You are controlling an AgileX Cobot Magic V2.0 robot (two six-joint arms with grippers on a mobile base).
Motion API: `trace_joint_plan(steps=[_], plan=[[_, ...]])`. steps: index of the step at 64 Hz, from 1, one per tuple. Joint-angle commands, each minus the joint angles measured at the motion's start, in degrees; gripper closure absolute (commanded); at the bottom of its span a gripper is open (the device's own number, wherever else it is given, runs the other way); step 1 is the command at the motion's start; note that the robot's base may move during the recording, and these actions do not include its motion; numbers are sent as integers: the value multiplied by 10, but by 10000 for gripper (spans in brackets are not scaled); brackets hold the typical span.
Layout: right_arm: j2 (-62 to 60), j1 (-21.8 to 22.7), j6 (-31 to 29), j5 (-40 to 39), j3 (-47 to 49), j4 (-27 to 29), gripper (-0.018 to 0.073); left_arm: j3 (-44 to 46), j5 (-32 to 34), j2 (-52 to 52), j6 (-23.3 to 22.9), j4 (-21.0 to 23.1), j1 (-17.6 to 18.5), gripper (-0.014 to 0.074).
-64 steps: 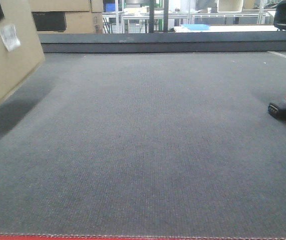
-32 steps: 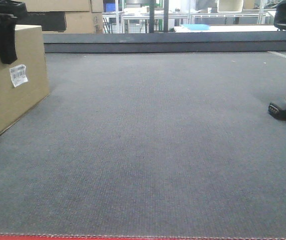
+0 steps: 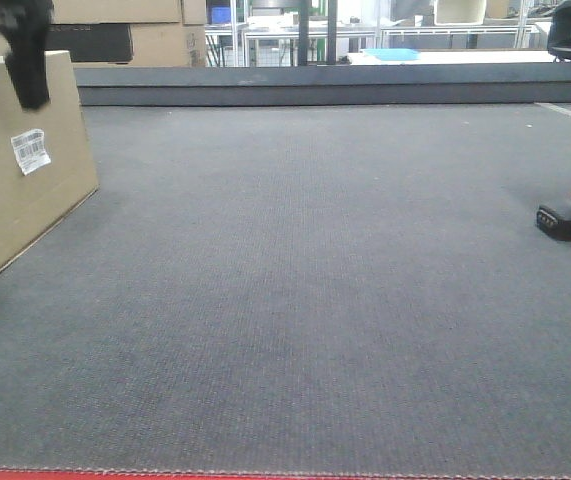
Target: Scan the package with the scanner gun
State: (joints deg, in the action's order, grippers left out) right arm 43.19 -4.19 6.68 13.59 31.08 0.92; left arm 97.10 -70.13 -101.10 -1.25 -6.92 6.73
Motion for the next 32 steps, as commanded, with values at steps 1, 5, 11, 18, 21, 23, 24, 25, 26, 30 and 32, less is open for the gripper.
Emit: trace_joint_plan(steps=[1,5,11,18,21,23,24,25,26,30,32], plan=[[-5,2,-3,10,24,-9,724,2,2,41,-6,2,3,8],[-5,2,-3,23,43,-9,724,2,2,67,-7,2,3,8],[-5,2,-3,38,57,-16,724,2,2,111,-7,2,3,22],[-25,2,-3,52,54,-17,724,-13,2,167,-7,1,3,105],[-41,2,-3,60,51,-20,724,-29,2,197,-7,1,3,190],[-52,2,-3,60,48,-20,724,-40,12,219,-7,1,3,239],[-60,2,-3,60,45,-20,724,-46,18,228,-7,1,3,265],[-67,2,-3,62,43,-20,724,-53,24,238,-7,1,3,292],[-73,2,-3,62,41,-20,724,-60,31,247,-8,1,3,318],[-103,2,-3,62,31,-21,724,-100,63,288,-10,1,3,450],[-119,2,-3,63,23,-21,724,-123,83,311,-15,1,3,512]])
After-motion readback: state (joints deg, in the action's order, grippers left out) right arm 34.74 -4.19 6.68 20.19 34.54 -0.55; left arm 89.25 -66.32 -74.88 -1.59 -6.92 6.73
